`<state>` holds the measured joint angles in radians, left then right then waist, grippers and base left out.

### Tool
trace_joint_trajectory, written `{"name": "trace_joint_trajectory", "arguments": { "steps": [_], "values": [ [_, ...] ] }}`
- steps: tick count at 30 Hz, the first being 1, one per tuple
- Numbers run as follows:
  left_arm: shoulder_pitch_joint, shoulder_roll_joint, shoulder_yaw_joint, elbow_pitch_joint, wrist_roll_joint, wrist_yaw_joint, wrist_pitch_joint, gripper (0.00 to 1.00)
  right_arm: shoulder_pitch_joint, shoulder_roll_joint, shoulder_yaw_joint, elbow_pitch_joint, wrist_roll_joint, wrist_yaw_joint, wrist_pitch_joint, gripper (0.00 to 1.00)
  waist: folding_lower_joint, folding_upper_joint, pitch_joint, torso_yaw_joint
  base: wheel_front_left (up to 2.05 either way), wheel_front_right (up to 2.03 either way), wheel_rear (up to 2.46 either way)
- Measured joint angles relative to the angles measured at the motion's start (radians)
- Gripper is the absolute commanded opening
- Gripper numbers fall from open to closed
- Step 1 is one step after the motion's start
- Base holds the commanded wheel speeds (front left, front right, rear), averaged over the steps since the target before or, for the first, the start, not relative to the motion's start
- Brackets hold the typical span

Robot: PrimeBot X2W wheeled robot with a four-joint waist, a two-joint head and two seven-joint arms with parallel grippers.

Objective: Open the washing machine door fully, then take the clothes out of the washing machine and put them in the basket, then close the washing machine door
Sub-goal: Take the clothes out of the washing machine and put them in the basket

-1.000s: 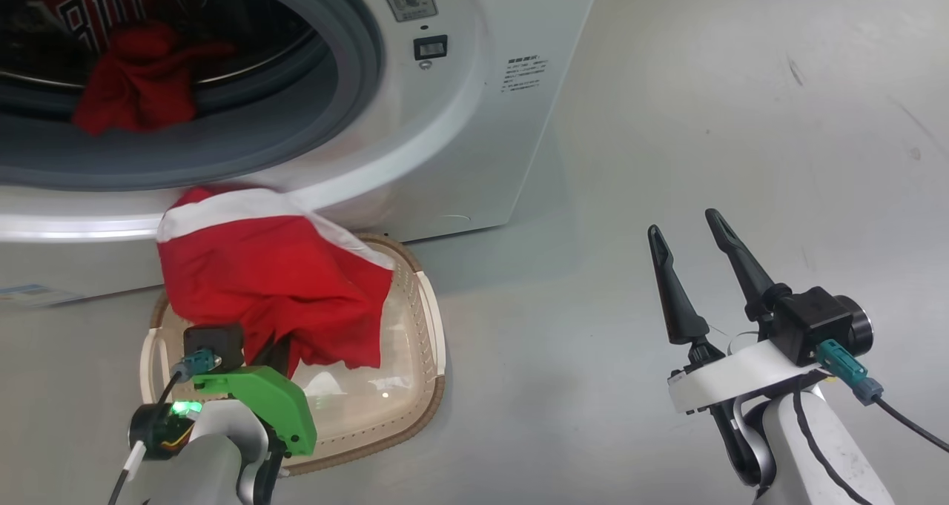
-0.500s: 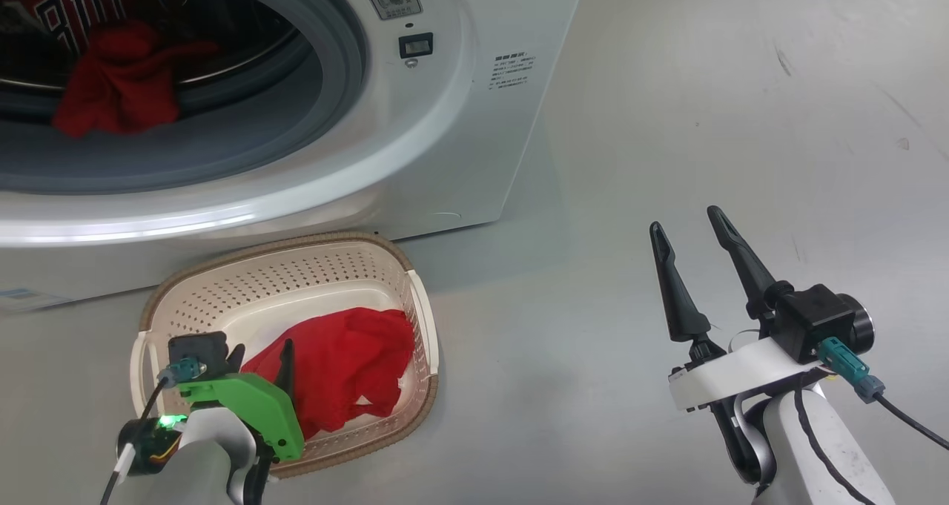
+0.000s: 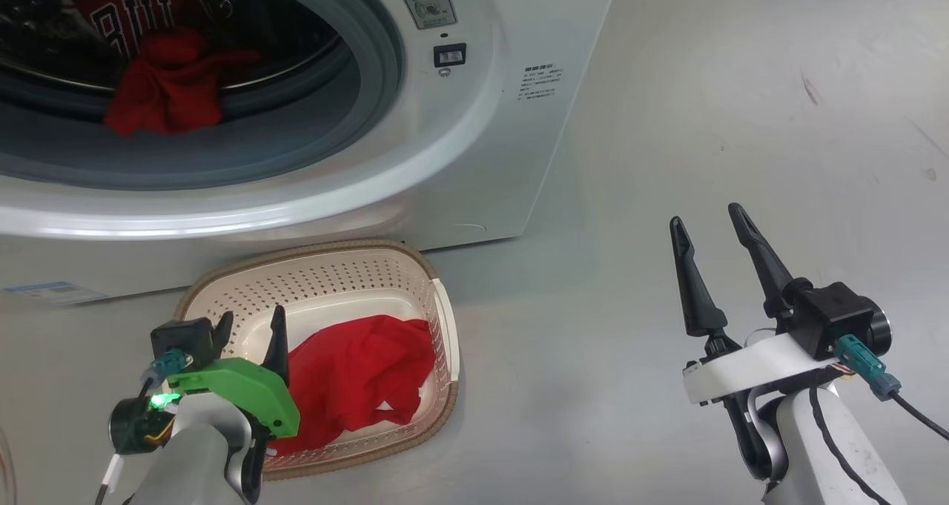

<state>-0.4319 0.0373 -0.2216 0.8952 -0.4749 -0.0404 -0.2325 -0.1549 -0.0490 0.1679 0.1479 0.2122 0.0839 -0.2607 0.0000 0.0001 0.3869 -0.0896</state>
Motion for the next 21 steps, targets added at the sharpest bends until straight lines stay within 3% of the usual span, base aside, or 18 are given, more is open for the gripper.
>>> {"name": "trace_joint_trajectory", "arguments": {
  "steps": [12, 21],
  "values": [
    [-0.003, 0.007, 0.010, -0.124, 0.040, 0.017, -0.020, 1.00, 0.031, 0.000, -0.016, 0.025, 0.000, -0.008, 0.000, 1.00, 0.0000, 0.0000, -0.079, 0.047, 0.00, 0.00, 0.00],
    [0.024, 0.017, 0.028, -0.333, 0.103, 0.028, -0.020, 1.00, 0.081, 0.000, -0.035, 0.033, 0.000, -0.025, 0.000, 1.00, 0.0000, 0.0000, -0.161, 0.078, 0.00, 0.00, 0.00]
  ]
}}
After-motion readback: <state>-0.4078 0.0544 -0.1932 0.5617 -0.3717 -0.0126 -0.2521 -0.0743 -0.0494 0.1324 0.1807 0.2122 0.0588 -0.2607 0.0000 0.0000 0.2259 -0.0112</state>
